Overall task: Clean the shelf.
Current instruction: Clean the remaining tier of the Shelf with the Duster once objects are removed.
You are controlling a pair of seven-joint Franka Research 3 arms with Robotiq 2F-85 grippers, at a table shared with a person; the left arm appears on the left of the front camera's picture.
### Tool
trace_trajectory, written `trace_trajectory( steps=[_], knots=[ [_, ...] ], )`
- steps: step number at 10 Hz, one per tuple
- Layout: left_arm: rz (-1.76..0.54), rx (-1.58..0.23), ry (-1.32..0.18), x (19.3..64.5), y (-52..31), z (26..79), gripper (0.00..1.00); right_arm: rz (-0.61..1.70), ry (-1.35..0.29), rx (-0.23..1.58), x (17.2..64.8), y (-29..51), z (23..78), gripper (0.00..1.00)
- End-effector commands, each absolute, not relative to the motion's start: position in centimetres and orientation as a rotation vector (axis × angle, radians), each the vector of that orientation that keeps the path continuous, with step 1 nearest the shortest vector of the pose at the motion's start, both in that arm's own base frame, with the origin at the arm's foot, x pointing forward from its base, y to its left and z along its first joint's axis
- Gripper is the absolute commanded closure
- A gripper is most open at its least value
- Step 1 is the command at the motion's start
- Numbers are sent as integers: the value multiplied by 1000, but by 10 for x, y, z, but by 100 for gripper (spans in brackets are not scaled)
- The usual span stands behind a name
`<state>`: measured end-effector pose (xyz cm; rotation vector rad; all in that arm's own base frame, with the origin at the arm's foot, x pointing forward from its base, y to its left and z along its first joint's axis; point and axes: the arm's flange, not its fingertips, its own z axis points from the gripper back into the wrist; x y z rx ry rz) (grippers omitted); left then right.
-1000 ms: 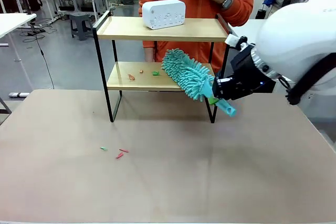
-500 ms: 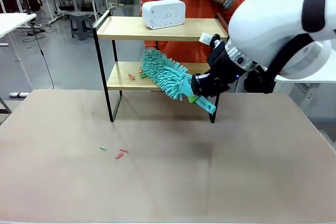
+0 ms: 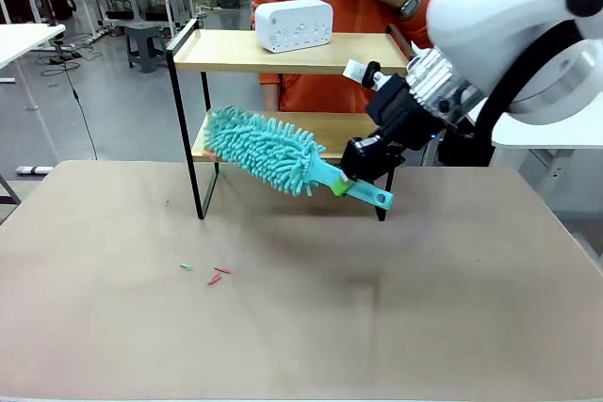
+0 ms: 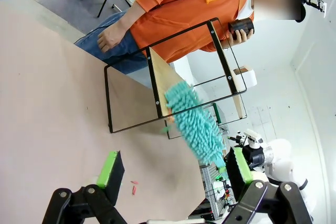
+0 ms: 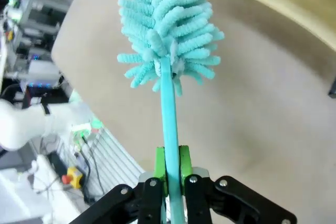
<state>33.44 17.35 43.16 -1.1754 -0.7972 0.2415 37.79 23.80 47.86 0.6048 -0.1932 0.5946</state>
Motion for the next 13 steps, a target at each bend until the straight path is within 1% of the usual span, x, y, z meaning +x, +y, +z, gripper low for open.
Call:
trace_trajectory(
  steps=[1,2,3,5,7,8,9,10,11,13],
  knots=[
    [234,-1186,-814,335,173,433,0,771,-89,715,360,197,480,87],
    [234,-1186,-814,335,173,433,0,875,7,762,347,173,485,87],
    [234,-1186,-814,335,173,433,0,925,34,816,332,147,492,87],
    [234,-1186,-814,335,173,433,0,876,-39,903,312,104,497,87],
    [234,-1186,-814,335,173,433,0,850,-48,1043,295,60,494,87],
    [234,-1186,-814,335,173,433,0,803,-37,1096,281,31,496,87],
    [234,-1186,-814,335,173,433,0,705,-71,1138,262,-7,501,87],
    [234,-1186,-814,335,173,433,0,600,-131,1174,238,-45,502,87],
    [234,-1186,-814,335,173,433,0,456,-243,1182,210,-82,502,87],
    [234,-1186,-814,335,173,433,0,227,-387,1164,177,-120,492,87]
  ],
)
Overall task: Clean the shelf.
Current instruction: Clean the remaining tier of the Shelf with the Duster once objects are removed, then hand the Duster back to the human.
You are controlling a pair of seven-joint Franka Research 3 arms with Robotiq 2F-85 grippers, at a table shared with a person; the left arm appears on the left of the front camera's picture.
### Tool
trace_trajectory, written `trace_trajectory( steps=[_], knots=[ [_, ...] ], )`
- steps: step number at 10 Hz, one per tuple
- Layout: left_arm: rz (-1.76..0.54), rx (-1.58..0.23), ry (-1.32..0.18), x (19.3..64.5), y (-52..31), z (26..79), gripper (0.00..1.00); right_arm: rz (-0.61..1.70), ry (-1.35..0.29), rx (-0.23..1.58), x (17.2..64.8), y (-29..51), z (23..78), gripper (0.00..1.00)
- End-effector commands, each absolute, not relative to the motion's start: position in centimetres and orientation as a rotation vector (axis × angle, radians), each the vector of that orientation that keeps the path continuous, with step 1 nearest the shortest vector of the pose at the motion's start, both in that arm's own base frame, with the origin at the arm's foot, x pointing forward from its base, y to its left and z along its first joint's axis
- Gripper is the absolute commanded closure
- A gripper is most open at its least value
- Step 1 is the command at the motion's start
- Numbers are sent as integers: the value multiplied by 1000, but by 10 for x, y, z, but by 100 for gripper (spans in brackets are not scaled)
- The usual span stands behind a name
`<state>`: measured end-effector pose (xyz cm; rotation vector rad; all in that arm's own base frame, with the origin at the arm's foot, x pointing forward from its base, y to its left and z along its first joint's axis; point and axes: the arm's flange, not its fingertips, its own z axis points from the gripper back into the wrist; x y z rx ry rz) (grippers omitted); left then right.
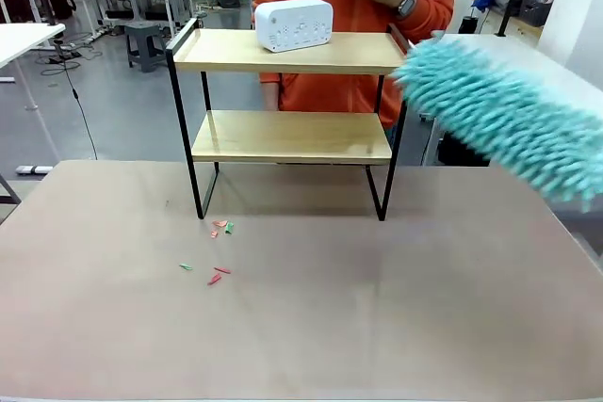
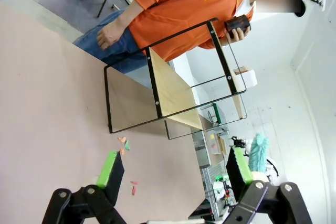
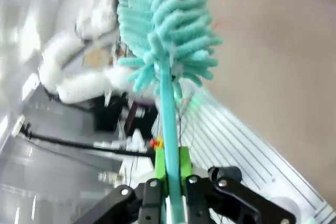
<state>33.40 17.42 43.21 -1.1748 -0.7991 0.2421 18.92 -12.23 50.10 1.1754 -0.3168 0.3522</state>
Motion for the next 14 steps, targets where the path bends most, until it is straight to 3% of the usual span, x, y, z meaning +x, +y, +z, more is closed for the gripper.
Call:
trace_trajectory(
  steps=[1,3,5,6,14],
  knots=[
    [234,-1186,-814,335,173,433,0,86,-413,1131,173,-133,482,87],
    [234,-1186,-814,335,173,433,0,-94,-377,1093,191,-141,459,87],
    [234,-1186,-814,335,173,433,0,-237,-294,937,226,-130,445,87],
    [234,-1186,-814,335,173,433,0,-99,-393,1045,190,-186,479,87],
    [234,-1186,-814,335,173,433,0,-99,-393,1045,190,-186,479,87]
  ],
)
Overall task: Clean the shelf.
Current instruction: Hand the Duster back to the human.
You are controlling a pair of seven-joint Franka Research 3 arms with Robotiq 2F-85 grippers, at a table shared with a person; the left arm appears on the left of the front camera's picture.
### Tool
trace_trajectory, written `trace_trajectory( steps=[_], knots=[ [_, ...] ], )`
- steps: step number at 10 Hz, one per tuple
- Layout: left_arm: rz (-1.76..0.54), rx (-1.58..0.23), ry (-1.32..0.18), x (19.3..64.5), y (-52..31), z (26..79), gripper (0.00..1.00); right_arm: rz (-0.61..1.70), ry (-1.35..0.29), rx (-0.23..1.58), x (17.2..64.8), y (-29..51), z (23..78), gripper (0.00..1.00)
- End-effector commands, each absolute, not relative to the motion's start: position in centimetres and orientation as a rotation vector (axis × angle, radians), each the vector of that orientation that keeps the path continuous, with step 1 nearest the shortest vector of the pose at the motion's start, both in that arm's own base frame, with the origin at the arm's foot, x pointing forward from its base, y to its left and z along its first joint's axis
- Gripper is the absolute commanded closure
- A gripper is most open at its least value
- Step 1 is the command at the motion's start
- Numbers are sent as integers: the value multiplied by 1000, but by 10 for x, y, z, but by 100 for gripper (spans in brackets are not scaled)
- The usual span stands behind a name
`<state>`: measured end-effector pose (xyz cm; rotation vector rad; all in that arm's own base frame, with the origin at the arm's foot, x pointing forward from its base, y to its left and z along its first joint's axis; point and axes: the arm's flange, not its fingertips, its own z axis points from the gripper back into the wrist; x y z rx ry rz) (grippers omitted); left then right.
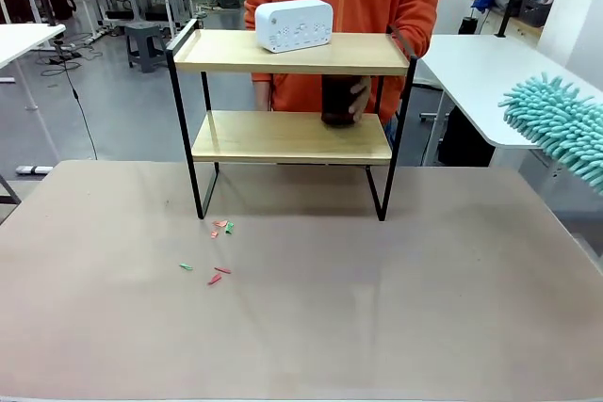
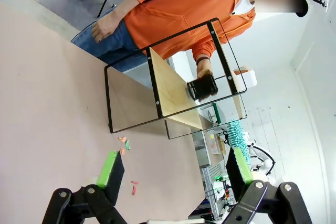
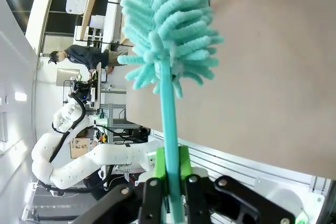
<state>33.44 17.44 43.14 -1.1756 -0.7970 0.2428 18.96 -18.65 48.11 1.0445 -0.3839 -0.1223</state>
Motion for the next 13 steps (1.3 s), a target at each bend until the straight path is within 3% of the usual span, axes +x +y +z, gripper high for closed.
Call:
trace_trajectory(
  steps=[1,6,7,8,9,11,13],
  knots=[
    [234,-1186,-814,335,173,433,0,-99,-393,1045,190,-186,479,87],
    [234,-1186,-814,335,173,433,0,-122,-384,1045,190,-186,481,87],
    [243,-1176,-797,334,174,431,0,-78,-454,1119,169,-197,488,87],
    [92,-1253,-772,335,140,459,0,51,-575,1199,160,-197,516,87],
    [-45,-1351,-722,335,96,484,0,188,-597,1202,156,-192,552,87],
    [-278,-1440,-628,334,10,517,0,544,-399,1189,155,-137,609,87],
    [-487,-1475,-441,323,-64,522,0,781,-203,1142,158,-76,622,87]
  ],
)
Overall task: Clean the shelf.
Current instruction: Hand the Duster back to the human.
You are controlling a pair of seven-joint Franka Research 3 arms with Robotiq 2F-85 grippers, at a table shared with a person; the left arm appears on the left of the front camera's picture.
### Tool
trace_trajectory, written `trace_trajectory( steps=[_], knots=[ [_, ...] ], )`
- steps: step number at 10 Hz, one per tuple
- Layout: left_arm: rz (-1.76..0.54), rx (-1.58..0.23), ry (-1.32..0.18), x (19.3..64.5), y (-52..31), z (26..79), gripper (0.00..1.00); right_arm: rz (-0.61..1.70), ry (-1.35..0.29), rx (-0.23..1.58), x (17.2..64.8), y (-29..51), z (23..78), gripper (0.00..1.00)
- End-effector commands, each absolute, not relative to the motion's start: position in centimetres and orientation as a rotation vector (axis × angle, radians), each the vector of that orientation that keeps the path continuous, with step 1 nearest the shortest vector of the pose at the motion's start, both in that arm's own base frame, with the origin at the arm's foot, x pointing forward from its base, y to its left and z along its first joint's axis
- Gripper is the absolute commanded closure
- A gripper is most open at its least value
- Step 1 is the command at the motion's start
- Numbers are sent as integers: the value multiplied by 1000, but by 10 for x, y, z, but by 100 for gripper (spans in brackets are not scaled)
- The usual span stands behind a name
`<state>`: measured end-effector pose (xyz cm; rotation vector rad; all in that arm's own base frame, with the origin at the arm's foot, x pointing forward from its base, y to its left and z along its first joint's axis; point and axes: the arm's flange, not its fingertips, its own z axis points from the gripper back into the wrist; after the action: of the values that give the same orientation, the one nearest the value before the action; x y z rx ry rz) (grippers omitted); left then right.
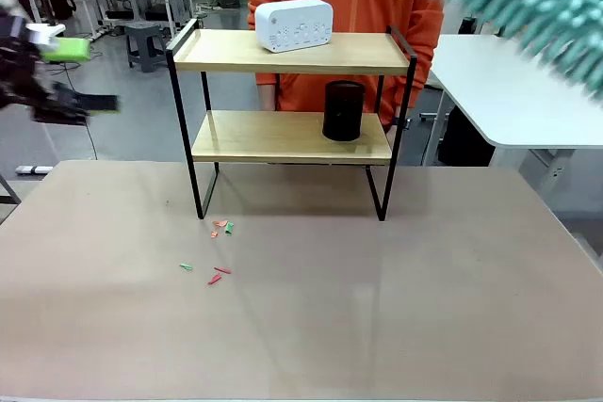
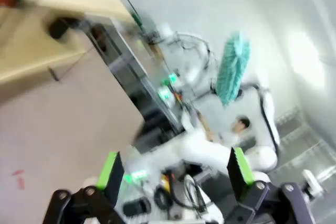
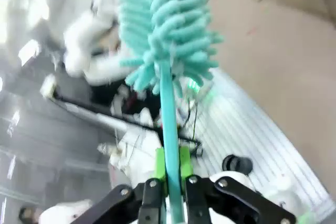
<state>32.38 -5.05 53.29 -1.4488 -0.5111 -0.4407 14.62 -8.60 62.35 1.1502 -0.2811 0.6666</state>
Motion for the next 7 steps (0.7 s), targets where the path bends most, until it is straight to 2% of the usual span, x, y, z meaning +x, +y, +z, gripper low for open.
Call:
trace_trajectory(
  steps=[1,2,3,4,5,6,7],
  knots=[
    [-534,-1453,-403,318,-90,516,0,873,-84,1132,160,-45,612,87],
    [-513,-1452,-359,315,-111,504,0,902,-8,1100,162,-30,599,87],
    [-464,-1367,-205,319,-89,494,0,783,-28,989,170,-34,578,87],
    [-544,-1451,-368,317,-111,520,0,863,-76,1132,159,-25,612,87],
    [-544,-1451,-368,317,-111,520,0,859,-14,1079,165,-16,595,87],
    [-521,-1422,-285,321,-115,502,0,835,85,1042,169,-22,591,87],
    [-534,-1434,-315,316,-124,504,0,895,181,989,187,0,588,87]
  ],
)
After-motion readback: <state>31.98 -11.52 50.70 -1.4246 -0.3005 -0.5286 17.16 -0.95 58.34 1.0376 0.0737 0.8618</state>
